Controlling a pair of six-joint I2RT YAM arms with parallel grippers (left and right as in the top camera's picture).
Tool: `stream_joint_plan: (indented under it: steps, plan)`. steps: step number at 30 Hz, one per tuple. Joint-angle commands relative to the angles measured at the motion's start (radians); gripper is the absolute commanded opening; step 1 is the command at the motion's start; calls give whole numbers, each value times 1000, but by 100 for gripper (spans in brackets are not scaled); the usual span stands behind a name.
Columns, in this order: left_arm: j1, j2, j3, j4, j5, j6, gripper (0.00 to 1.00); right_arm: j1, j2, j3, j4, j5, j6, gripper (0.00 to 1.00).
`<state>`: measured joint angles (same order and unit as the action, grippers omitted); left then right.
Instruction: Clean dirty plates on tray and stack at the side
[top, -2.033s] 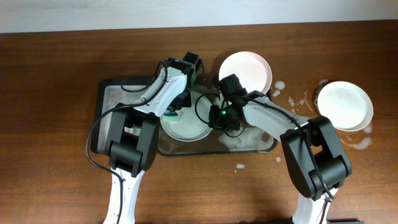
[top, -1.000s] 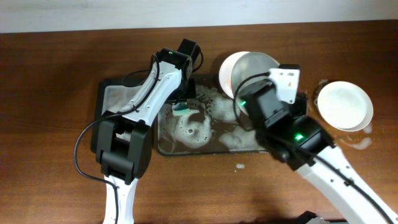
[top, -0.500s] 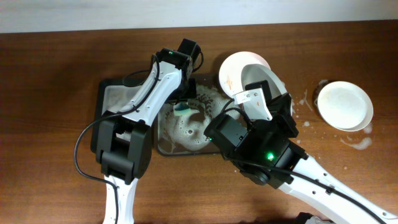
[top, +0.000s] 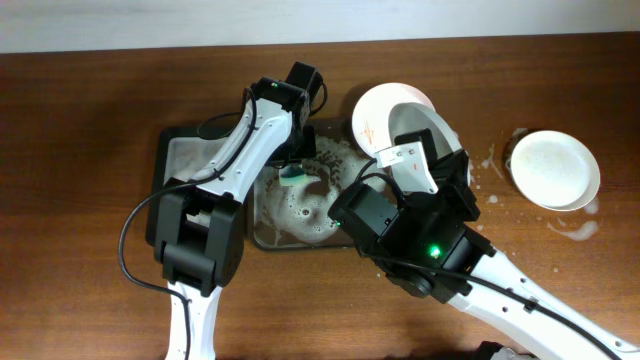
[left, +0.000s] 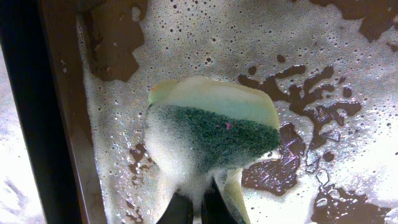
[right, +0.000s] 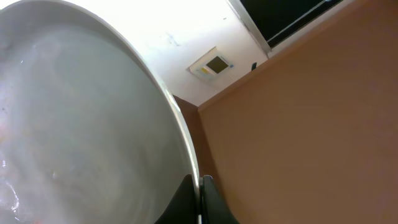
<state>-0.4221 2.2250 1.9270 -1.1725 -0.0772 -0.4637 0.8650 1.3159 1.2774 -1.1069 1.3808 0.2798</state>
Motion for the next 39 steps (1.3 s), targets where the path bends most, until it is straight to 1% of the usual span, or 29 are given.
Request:
stream_joint_plan:
  steps: [1,8,10,13,19,21,23,26,39]
  plan:
    - [6,-37,19,1,10,21,0,5,2,9,3,45,4,4]
    - [6,-37,19,1,10,21,0,5,2,9,3,47,4,4]
    - [6,-37,19,2,10,21,1,5,2,9,3,76,3,4]
    - [6,-37,19,3,10,21,0,5,2,9,11,114,-42,4]
    - [6,-37,19,6,10,21,0,5,2,9,28,121,-53,4]
    - [6,-37,19,6,10,21,0,5,2,9,79,121,-127,4]
    - [6,-37,19,6,10,21,1,5,2,9,190,120,-245,4]
    - [6,-37,19,5,10,21,0,5,2,9,273,120,-321,4]
    - [6,-37,18,5,10,21,0,5,2,9,278,89,-325,4]
